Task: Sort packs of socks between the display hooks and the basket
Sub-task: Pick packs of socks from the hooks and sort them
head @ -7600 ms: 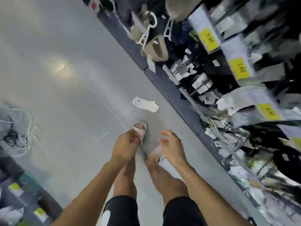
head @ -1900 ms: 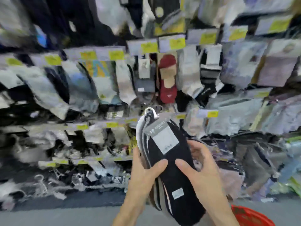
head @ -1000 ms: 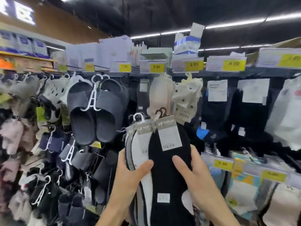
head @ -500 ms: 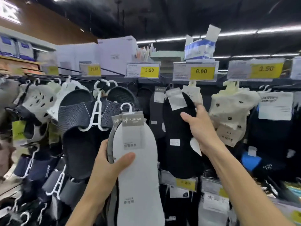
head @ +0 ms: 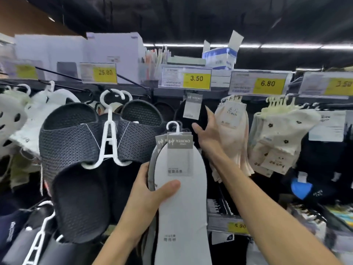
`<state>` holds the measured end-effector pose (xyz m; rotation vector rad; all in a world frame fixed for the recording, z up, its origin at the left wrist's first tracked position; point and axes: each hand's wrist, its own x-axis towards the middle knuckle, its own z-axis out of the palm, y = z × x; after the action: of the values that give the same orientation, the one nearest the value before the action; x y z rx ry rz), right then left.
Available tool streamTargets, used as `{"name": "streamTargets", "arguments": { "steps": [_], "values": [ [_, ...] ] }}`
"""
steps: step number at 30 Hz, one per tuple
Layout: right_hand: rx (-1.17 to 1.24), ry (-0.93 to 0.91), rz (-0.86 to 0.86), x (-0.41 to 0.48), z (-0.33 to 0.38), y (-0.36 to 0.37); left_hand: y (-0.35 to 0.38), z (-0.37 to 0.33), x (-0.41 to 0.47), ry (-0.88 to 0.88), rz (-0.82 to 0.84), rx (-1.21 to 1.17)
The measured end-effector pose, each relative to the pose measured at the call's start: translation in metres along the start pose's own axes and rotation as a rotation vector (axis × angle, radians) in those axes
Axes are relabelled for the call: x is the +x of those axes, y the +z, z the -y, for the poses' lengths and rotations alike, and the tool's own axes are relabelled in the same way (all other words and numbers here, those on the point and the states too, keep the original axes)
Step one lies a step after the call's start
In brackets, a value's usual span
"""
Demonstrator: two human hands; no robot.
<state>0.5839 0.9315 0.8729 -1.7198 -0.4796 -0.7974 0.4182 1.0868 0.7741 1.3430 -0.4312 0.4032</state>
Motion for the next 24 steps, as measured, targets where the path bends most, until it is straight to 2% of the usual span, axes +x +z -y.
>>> {"name": "streamTargets", "arguments": {
  "steps": [6,15,19,22,24],
  "values": [
    [-0.049,-0.059,0.14,-0.005,-0.003,0.003,0.0,0.005,0.002,0.024,0.032,-0.03],
    [-0.098,0.106,0.207,0.014,-0.002,0.003,-0.002,0.006,0.005,0.031,0.036,-0.058],
    [-0.221,0.135,0.259,0.006,0.002,-0.001,-0.001,0.005,0.004,0.046,0.04,-0.063],
    [-0.281,0.225,0.299,-0.008,0.013,-0.007,0.0,0.005,0.004,0.057,0.025,-0.067],
    [-0.203,0.245,0.282,-0.027,0.025,-0.017,0.001,0.005,0.003,0.062,0.024,-0.067]
  ]
}}
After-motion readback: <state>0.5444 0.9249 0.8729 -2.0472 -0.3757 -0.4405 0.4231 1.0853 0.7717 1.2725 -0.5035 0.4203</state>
